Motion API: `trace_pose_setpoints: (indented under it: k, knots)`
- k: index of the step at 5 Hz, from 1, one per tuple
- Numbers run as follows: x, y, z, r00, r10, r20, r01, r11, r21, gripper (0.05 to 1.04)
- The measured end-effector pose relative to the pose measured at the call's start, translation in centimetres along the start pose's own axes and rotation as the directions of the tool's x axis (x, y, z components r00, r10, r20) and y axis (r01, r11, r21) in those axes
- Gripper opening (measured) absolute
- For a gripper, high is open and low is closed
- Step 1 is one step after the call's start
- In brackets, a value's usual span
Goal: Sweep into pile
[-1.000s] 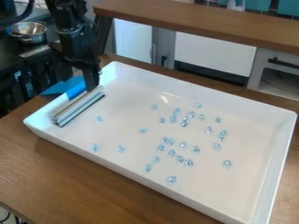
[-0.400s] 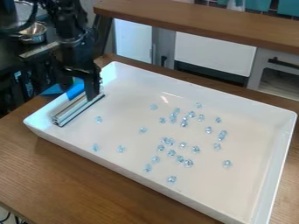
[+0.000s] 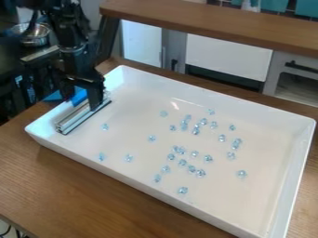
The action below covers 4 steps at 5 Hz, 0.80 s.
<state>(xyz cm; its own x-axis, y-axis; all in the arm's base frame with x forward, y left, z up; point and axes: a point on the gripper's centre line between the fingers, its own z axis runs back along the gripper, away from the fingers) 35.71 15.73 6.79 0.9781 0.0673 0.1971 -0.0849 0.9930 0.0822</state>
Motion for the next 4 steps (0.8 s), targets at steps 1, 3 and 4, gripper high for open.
trace_pose_setpoints:
  k: [1,3,4]
  knots:
    - [0.1,0.0,0.0,1.0,-0.007,0.008,0.007,1.0,0.0,1.001]
    - [-0.5,0.0,-0.9,0.999,-0.033,0.002,0.033,0.999,0.016,1.0]
    - [-0.6,0.2,-1.4,0.999,-0.038,-0.004,0.038,0.999,0.029,0.977]
